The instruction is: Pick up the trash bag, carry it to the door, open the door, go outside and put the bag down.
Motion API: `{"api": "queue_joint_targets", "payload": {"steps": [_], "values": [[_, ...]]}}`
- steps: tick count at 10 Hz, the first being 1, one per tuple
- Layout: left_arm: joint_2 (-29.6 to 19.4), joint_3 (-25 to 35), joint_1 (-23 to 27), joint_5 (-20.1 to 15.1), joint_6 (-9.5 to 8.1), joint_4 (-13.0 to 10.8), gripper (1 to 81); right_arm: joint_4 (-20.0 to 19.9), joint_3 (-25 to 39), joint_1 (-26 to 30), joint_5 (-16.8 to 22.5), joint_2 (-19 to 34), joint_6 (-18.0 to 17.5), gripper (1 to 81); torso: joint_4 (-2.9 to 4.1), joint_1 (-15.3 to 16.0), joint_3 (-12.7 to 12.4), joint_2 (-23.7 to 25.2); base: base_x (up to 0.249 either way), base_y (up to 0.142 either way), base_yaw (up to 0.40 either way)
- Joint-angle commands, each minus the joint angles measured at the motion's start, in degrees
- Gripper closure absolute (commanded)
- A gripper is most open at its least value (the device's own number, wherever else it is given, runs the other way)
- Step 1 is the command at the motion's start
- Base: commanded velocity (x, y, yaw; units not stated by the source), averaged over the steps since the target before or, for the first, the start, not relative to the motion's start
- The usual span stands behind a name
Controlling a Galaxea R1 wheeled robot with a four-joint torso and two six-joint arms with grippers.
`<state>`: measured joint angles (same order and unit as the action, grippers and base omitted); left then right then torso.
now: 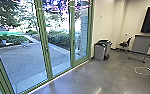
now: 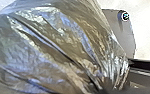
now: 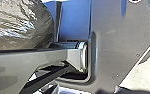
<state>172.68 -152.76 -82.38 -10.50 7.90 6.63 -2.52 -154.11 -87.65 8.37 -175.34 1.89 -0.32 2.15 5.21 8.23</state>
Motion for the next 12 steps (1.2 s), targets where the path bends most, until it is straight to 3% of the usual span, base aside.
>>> {"api": "queue_joint_targets", "payload": {"steps": [1,3,12], "values": [[-0.1,0.2,3.7,-3.5,0.54,0.0,81.1,0.2,0.7,2.8,3.5,-0.8,0.4,1.0,0.00,0.0,0.0,0.0,0.149,0.000,0.000],[-0.3,0.2,3.6,-3.5,0.54,0.1,81.1,0.2,0.7,3.0,3.6,-0.9,0.4,1.0,0.00,0.0,0.0,0.0,0.149,0.000,0.000],[-0.1,0.2,3.6,-3.6,0.54,0.0,81.1,0.2,0.5,2.9,3.6,-1.0,0.4,1.0,0.00,0.0,0.0,0.0,0.158,-0.080,0.000]]}}
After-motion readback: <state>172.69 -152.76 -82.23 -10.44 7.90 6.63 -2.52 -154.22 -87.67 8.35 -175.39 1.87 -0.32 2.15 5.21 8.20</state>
